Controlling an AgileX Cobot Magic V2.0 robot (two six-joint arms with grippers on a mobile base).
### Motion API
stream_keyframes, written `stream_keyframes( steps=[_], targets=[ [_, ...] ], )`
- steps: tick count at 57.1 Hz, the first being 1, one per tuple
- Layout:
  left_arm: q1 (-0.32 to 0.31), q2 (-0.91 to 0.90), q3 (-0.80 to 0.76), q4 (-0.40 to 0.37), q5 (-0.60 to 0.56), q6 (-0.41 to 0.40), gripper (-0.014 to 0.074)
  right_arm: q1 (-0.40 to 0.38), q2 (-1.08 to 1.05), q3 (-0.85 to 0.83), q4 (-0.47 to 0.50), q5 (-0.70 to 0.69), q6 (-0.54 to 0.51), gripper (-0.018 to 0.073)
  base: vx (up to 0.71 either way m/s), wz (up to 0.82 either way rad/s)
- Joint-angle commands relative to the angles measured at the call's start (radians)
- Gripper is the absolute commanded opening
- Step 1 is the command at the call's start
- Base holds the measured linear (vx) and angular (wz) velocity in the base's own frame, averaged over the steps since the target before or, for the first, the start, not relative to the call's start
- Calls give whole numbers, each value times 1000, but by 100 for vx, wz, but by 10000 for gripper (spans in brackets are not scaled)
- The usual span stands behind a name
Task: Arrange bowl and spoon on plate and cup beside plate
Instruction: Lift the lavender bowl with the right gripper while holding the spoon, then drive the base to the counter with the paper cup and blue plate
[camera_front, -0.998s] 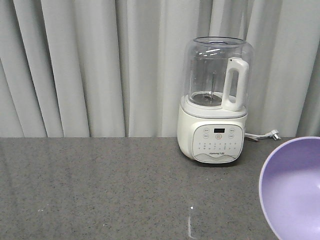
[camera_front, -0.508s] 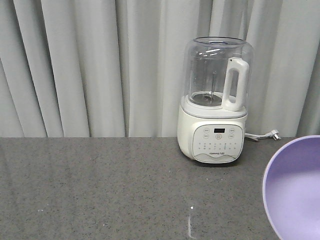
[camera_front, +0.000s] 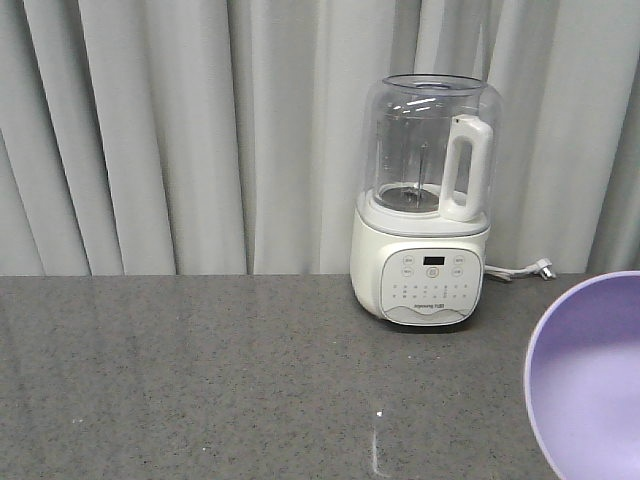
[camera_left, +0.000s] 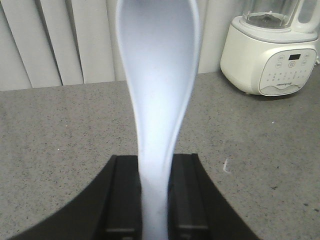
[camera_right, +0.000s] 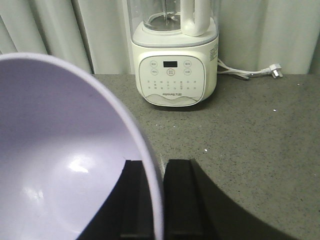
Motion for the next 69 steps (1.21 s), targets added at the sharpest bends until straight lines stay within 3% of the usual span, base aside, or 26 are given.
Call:
stream_keyframes(
  steps=[1,28,69],
  targets=[
    [-6,1,-24,-18,-76,-6,0,-4,-1,-28,22,-83,-9,-8,-2,-8],
    [-6,1,-24,-18,-76,-6,0,-4,-1,-28,22,-75,-9,-8,-7,-32],
    [-6,1,-24,-18,-76,-6,0,-4,-1,-28,22,-75,-9,-8,-10,-65]
  ],
)
